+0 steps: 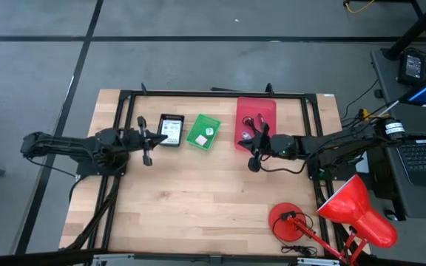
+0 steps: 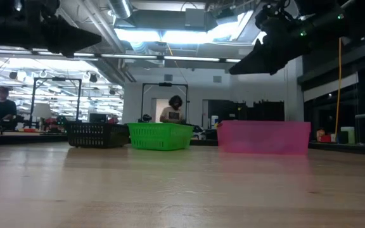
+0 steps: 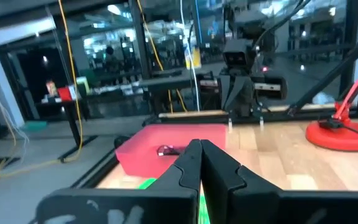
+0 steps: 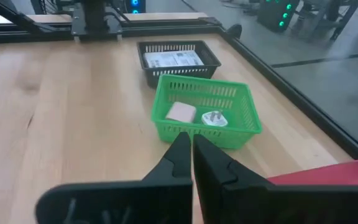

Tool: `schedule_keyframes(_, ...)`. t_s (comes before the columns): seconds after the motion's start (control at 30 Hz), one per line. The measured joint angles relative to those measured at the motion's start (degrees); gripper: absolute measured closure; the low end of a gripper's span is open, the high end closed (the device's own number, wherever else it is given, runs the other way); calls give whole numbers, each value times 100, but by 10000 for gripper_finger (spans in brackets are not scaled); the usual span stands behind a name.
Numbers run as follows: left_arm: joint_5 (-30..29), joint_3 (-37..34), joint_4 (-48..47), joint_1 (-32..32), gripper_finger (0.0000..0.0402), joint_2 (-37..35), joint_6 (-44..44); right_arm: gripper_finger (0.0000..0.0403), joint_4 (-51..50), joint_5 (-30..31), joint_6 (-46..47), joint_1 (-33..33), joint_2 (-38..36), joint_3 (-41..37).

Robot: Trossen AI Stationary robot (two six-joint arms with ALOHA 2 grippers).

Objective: Pick and place items into bin
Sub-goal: Return to Home Position

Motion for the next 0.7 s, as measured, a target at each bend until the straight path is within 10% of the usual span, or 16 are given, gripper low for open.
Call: schedule_keyframes(0.7, -215, -579, -867, 2, 400, -1918, 297, 403, 123, -596, -612, -42, -520, -15)
